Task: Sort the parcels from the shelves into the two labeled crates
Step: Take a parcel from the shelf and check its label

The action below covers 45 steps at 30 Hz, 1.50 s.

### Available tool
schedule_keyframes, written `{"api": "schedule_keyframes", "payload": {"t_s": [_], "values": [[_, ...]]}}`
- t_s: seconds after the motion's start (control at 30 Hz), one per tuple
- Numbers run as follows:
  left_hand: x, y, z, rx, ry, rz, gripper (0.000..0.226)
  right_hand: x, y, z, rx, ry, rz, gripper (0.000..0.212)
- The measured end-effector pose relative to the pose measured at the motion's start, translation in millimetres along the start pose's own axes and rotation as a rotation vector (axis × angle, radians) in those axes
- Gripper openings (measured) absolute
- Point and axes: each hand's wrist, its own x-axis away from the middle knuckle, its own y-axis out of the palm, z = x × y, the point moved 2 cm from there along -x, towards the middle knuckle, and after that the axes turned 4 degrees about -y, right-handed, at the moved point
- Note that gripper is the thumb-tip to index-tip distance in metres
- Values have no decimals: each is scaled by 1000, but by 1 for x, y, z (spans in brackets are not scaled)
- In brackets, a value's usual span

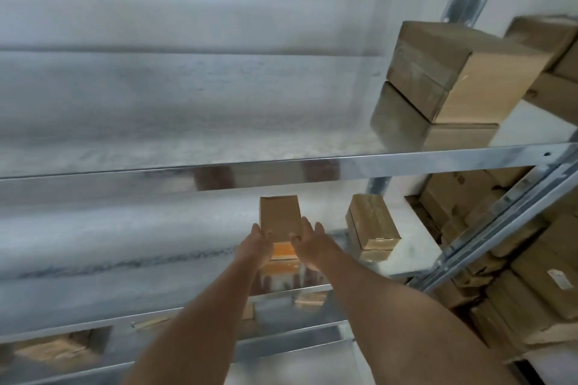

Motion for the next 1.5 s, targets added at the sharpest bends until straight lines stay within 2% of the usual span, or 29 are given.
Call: {"api": "schedule_keyframes", "payload": {"t_s": [0.13, 0.23, 0.43, 0.53, 0.7, 0.97, 1.43, 1.5], "values": [[-1, 10, -2, 151, -8, -11, 41, -5, 8, 3, -147, -58, -20, 60], [0, 12, -7, 284, -39, 40, 37, -8, 13, 5, -333, -20, 38, 54], [6, 13, -23, 624, -124, 53, 32, -11, 11, 18, -618, 51, 91, 19], [15, 8, -26, 830, -105, -10, 27, -6, 8, 24, -779, 31, 106, 15], [36, 2, -26, 962, -39, -53, 33, 2, 3, 35, -952, -4, 123, 13], [53, 1, -28, 998, -12, -29, 40, 19, -2, 40, -1045, -7, 43, 20], [49, -22, -47, 990, 51, -136, 31, 29, 4, 23, -1144, 4, 98, 17], [48, -25, -48, 987, 50, -163, 31, 29, 3, 23, -1171, 14, 63, 42]]}}
